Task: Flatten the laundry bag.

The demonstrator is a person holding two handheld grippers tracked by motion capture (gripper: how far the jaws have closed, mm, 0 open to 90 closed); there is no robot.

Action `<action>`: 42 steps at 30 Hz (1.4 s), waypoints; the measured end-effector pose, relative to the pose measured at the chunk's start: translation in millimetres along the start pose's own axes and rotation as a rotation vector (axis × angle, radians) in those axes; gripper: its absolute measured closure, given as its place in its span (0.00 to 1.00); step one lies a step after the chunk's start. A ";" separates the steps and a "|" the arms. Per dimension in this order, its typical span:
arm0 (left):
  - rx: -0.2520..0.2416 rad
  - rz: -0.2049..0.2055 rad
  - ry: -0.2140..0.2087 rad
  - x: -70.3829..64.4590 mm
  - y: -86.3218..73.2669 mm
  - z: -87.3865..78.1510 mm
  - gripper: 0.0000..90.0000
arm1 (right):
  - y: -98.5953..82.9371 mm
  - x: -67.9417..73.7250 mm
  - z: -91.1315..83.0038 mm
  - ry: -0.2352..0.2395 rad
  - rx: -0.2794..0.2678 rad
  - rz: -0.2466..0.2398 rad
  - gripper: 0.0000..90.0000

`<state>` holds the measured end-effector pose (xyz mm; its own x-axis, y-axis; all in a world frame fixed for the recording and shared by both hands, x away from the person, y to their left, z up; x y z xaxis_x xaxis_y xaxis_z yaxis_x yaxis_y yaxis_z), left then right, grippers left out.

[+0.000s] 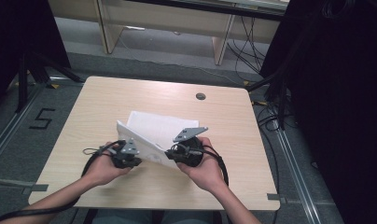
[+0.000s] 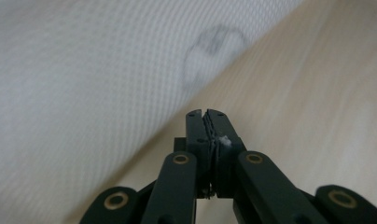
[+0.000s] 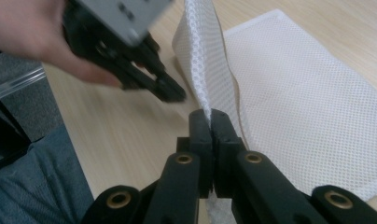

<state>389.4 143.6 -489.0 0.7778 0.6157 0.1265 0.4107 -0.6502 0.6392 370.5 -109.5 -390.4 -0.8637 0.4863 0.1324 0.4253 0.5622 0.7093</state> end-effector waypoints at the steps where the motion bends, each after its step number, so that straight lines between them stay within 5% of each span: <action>1: -0.005 -0.014 0.001 3.0 -6.4 -6.6 0.98 | -1.2 1.8 0.1 0.002 0.008 0.014 1.00; 11: -0.030 -0.126 0.128 38.1 -50.5 -53.9 0.96 | -13.9 15.5 4.5 0.040 0.054 -0.019 1.00; 20: -0.057 -0.195 0.179 58.1 -57.2 -65.0 0.93 | -27.2 23.7 16.8 0.096 0.105 -0.048 1.00; 23: -0.102 -0.263 0.198 58.9 -57.4 -63.2 0.92 | -33.8 27.9 21.6 0.119 0.132 -0.051 1.00; 24: -0.070 -0.219 0.191 62.3 -58.3 -66.1 0.92 | -35.2 29.4 22.3 0.125 0.142 -0.047 1.00; 27: -0.075 -0.218 0.193 62.3 -58.3 -65.7 0.91 | -39.9 32.3 24.4 0.138 0.159 -0.054 1.00; 29: -0.111 -0.264 0.194 58.7 -57.2 -62.0 0.91 | -43.4 33.9 25.7 0.143 0.172 -0.055 1.00; 42: -0.127 -0.253 0.185 53.5 -52.6 -59.5 0.86 | -67.8 32.7 34.7 0.166 0.249 -0.035 1.00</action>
<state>381.1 237.2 -470.7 0.5544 0.8284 0.0801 0.5079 -0.4130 0.7560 322.8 -108.4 -458.2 -0.9027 0.3596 0.2364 0.4301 0.7336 0.5262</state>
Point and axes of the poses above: each handheld gripper's, and its own axes: z roughly forward along the jaws, y roughly out of its top, x roughly to its left, the point moved 1 cm from there along z, roughly forward along the jaws, and after that the axes turned 6 degrees about y, right-handed, at the moved point
